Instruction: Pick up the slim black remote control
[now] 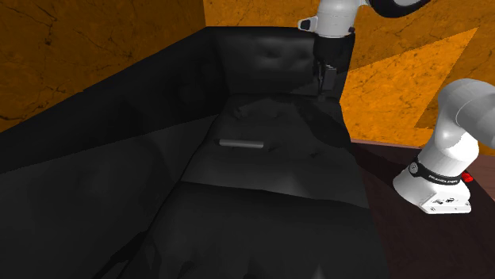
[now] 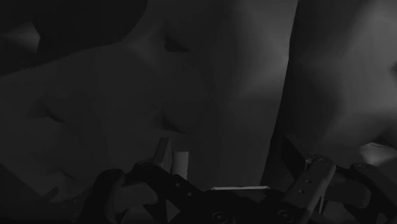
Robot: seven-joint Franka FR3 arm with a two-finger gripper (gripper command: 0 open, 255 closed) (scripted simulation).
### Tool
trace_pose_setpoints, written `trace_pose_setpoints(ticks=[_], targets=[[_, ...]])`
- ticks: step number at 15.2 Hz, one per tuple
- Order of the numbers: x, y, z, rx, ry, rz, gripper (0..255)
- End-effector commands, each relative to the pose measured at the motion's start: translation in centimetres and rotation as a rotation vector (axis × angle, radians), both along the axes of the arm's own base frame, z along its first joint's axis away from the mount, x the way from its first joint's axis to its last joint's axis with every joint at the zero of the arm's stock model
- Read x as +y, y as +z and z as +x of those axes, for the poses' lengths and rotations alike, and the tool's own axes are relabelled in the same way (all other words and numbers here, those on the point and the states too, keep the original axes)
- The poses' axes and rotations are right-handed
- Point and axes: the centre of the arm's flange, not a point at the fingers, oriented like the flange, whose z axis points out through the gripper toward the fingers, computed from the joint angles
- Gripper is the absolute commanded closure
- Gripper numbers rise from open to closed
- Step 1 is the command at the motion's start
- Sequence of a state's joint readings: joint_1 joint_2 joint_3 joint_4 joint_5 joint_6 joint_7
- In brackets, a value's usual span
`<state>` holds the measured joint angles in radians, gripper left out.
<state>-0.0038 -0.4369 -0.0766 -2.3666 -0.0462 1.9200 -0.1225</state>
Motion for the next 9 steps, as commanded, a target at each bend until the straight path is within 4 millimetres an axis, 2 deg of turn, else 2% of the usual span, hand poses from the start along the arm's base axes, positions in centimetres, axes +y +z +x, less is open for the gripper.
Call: trace_pose_setpoints(ticks=[1, 9], targets=[[-0.6, -1.5, 2.0, 0.005, -0.015, 0.006, 0], [-2.9, -8.7, 9.9, 0.033, -0.074, 0.034, 0]])
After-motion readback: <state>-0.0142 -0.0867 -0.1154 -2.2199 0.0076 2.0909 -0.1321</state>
